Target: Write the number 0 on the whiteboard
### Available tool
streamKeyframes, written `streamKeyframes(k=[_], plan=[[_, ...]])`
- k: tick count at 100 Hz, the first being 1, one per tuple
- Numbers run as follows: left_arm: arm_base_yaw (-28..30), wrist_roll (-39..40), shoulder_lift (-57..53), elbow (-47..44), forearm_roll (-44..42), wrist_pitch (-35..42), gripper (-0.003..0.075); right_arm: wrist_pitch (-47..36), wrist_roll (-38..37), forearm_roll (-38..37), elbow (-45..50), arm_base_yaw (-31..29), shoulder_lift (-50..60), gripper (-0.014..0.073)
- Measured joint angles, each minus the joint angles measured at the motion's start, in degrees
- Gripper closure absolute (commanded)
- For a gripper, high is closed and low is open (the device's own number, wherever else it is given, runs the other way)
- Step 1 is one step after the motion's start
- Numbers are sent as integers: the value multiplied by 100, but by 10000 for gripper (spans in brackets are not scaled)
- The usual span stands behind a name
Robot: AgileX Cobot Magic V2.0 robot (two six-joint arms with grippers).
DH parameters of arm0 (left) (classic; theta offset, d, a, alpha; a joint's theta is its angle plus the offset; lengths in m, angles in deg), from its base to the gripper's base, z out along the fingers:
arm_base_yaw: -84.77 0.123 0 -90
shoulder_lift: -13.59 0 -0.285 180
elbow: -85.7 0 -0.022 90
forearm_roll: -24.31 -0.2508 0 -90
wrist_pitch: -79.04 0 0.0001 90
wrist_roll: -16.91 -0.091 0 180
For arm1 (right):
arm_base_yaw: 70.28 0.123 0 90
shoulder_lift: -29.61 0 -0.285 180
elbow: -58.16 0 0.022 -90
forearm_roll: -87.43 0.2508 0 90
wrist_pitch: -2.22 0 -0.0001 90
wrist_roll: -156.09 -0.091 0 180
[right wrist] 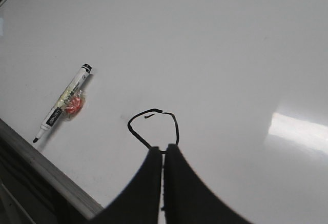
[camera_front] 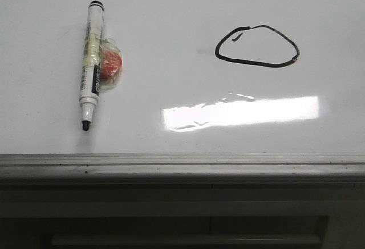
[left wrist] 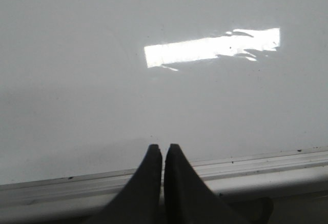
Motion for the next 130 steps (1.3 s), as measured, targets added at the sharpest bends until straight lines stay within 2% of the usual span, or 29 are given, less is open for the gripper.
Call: streamKeyframes(k=[27,35,42,52,58,64,73,82,88,108,120,130], plan=[[3,0,0,0,0,0,740,180,0,-56,65,-15,0,641],[3,0,0,0,0,0,740,393,0,-126,185,-223,0,641],[3,0,0,10,0,0,740,229,90,161,299,-615,0,641],[3,0,0,10,0,0,740,-535,873,1345,534,-1544,0,641],[3,0,0,10,0,0,740,-1189,1881,2368,774,-2146,0,641],[3,0,0,10,0,0,740,-2218,2953,3295,1204,-2848,0,641],[3,0,0,10,0,0,740,-3802,3697,3931,1971,-3765,0,641],[3,0,0,10,0,0,740,-4454,3830,4167,2570,-4412,25,641],[3,0,0,10,0,0,740,-4352,3838,4258,2732,-4762,129,641],[3,0,0,10,2,-11,740,-3029,3838,4408,2731,-5488,771,641],[3,0,0,10,13,-11,740,-2274,3838,4428,2731,-5647,808,641],[3,0,0,10,13,-11,740,-2224,3838,4428,2720,-5660,808,641]])
